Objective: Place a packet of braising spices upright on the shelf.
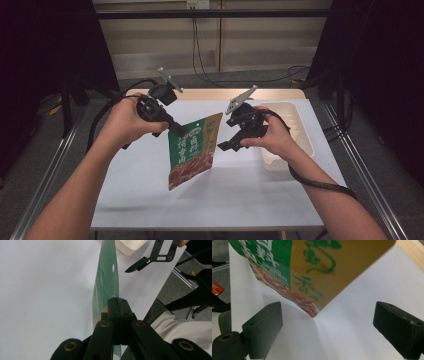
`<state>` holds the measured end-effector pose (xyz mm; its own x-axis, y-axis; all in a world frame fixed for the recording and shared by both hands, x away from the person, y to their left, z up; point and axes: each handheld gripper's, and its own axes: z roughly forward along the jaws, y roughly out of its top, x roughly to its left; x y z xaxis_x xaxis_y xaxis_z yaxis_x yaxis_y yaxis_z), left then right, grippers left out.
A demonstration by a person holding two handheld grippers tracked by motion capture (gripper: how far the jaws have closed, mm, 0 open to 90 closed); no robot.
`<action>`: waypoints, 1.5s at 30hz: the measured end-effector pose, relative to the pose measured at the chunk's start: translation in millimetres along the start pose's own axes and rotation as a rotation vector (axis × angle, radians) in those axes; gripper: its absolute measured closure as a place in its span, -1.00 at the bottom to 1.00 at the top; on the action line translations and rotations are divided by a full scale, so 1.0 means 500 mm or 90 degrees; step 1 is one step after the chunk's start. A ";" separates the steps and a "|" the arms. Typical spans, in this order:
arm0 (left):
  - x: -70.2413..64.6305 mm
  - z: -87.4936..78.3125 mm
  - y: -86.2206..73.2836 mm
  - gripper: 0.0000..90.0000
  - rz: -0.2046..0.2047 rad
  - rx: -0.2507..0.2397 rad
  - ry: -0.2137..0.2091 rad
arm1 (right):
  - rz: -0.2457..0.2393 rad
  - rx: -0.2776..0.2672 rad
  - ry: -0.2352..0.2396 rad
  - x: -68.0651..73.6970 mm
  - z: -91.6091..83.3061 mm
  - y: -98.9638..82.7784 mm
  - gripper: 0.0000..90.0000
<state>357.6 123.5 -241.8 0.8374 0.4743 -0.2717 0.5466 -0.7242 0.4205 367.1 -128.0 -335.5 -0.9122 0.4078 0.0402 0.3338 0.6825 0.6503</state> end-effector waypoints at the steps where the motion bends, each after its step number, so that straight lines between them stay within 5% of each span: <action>1: -0.001 0.000 0.001 1.00 0.002 0.000 0.000 | 0.000 0.005 -0.001 0.000 -0.001 0.004 -0.80; 19: -0.012 -0.001 0.025 1.00 0.036 0.012 -0.022 | -0.064 0.018 0.033 0.007 -0.014 0.070 -0.79; 25: -0.018 0.000 0.036 1.00 0.037 0.012 -0.025 | -0.088 0.010 0.044 0.014 -0.012 0.086 -0.63; 32: -0.016 0.001 0.040 1.00 0.032 -0.001 -0.025 | -0.117 0.025 0.077 0.032 -0.011 0.098 -0.10; 41: -0.014 -0.001 0.040 1.00 0.034 -0.016 -0.020 | -0.148 0.097 0.099 0.051 -0.005 0.110 0.40; 45: -0.012 -0.003 0.040 1.00 0.046 -0.008 -0.026 | -0.135 0.108 0.105 0.054 -0.006 0.114 0.65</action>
<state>363.6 106.8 -230.3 0.8742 0.4004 -0.2748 0.4850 -0.7491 0.4512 360.8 -79.8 -294.9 -0.9873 0.1511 0.0484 0.1540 0.8393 0.5214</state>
